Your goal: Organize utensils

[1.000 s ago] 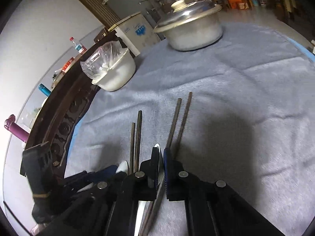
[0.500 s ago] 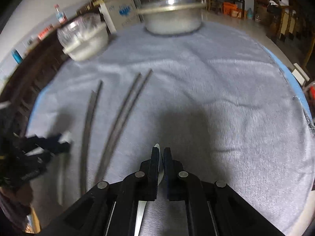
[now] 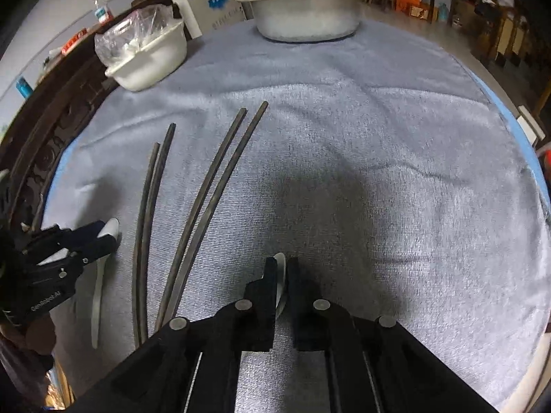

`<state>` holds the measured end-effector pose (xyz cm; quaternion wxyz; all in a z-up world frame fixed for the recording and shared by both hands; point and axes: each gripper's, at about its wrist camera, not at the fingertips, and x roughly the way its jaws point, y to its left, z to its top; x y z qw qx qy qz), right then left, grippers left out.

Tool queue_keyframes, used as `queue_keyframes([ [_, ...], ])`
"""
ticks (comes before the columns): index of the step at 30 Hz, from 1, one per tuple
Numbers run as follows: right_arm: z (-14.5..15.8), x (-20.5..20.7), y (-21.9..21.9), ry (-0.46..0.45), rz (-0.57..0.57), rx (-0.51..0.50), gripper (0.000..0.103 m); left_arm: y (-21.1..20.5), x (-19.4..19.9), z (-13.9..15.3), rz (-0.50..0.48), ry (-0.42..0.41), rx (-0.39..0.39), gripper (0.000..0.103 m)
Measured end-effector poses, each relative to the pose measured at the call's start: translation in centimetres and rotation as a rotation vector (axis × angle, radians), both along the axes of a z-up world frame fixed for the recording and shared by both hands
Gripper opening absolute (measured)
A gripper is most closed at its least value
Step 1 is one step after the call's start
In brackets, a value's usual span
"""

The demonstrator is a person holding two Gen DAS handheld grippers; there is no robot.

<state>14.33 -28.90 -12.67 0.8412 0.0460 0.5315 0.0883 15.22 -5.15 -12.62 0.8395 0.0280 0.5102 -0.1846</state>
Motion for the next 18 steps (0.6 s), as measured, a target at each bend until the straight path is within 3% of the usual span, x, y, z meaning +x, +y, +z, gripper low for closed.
queue_keyframes([
  [8, 2.6, -3.3, -0.8, -0.141, -0.050, 0.092, 0.006, 3.7, -1.1, 0.8, 0.151, -0.022, -0.060, 0.031],
  [18, 4.6, -9.2, -2.6, -0.349, -0.160, 0.210, 0.006, 9.5, -7.6, 3.7, 0.377, -0.134, -0.137, 0.031],
])
